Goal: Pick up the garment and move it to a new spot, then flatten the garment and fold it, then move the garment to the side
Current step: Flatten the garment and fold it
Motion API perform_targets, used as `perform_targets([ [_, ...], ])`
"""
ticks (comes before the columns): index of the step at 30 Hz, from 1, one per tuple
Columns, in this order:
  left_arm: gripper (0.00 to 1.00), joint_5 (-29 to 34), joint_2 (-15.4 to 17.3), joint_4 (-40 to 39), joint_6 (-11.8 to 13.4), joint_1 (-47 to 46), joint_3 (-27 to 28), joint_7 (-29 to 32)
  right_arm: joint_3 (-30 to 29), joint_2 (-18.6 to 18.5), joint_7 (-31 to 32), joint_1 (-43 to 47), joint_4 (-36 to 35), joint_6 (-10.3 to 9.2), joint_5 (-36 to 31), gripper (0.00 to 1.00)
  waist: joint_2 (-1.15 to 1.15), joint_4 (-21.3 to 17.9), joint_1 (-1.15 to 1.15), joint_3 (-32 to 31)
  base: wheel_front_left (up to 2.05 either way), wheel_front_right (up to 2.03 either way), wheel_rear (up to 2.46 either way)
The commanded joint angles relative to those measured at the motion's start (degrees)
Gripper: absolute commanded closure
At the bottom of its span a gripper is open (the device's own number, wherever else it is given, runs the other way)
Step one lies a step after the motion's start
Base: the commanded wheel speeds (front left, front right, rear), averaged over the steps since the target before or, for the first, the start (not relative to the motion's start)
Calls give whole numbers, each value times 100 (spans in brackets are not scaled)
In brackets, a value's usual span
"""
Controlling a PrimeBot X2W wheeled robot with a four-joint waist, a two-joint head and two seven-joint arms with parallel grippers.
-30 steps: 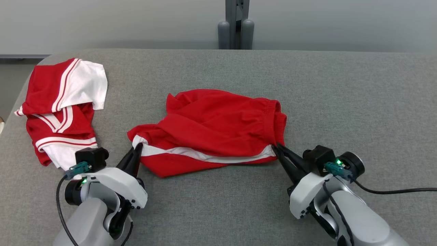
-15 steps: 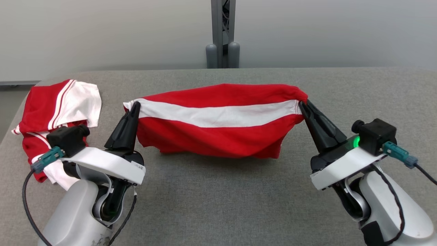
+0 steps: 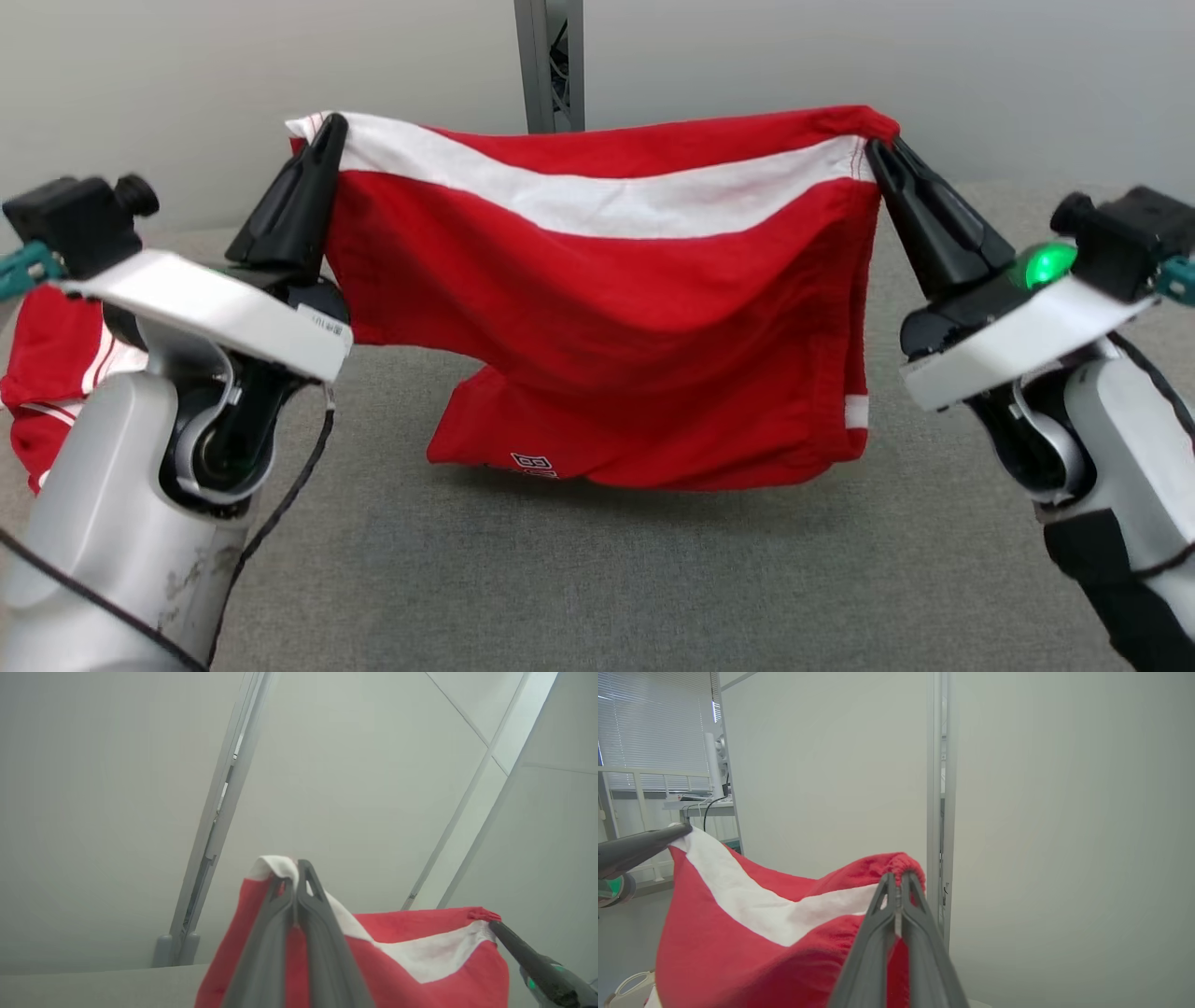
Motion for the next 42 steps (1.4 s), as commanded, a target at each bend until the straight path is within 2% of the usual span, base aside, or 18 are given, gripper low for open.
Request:
perform_targets([
  [1, 100, 12, 4, 107, 25, -216, -23, 66, 19, -9, 46, -215, 131, 1, 48, 100, 0, -39, 0, 88, 0, 0, 0],
  [3, 100, 89, -42, 568, 69, -857, -91, 255, 174, 31, 124, -919, 679, 1, 39, 100, 0, -85, 0, 285, 0, 0, 0],
  [4, 100, 89, -42, 568, 69, -857, -91, 255, 174, 31, 124, -919, 679, 1, 39, 100, 0, -85, 0, 285, 0, 0, 0],
  [8, 100, 264, -174, 1327, 129, -1888, -75, 189, 334, 193, -65, -2025, 1645, 1, -88, 100, 0, -113, 0, 559, 0, 0, 0],
  [12, 100, 574, -345, 2039, 156, -2907, -21, -327, 211, 396, -531, -3075, 2655, 1, -440, 100, 0, -67, 0, 845, 0, 0, 0],
  [14, 100, 713, -453, 2290, 70, -3303, -37, -659, 44, 461, -701, -3507, 3043, 0, -713, 100, 0, -19, 0, 1010, 0, 0, 0],
  [18, 100, 843, -665, 2588, -149, -3659, -131, -1167, -322, 599, -783, -3927, 3282, 0, -1226, 100, 0, 100, 0, 1394, 0, 0, 0],
  [22, 100, 870, -813, 2799, -373, -3315, -339, -1446, -520, 654, -771, -3509, 3253, 0, -1422, 100, 0, 224, 0, 1669, 0, 0, 0],
  [29, 100, 757, -892, 2907, -560, -2183, -691, -1692, -116, 522, -773, -2391, 2856, 0, -1068, 100, 0, 300, 0, 1788, 0, 0, 0],
  [35, 100, 713, -666, 2271, -596, -1249, -812, -1774, 365, 262, -774, -1443, 1963, 1, -600, 100, 0, 227, 0, 1718, 0, 0, 0],
  [42, 100, 711, -326, 1310, -602, -74, -622, -1799, 425, -13, -774, -256, 942, 1, -443, 100, 0, 156, 0, 1499, 0, 0, 0],
])
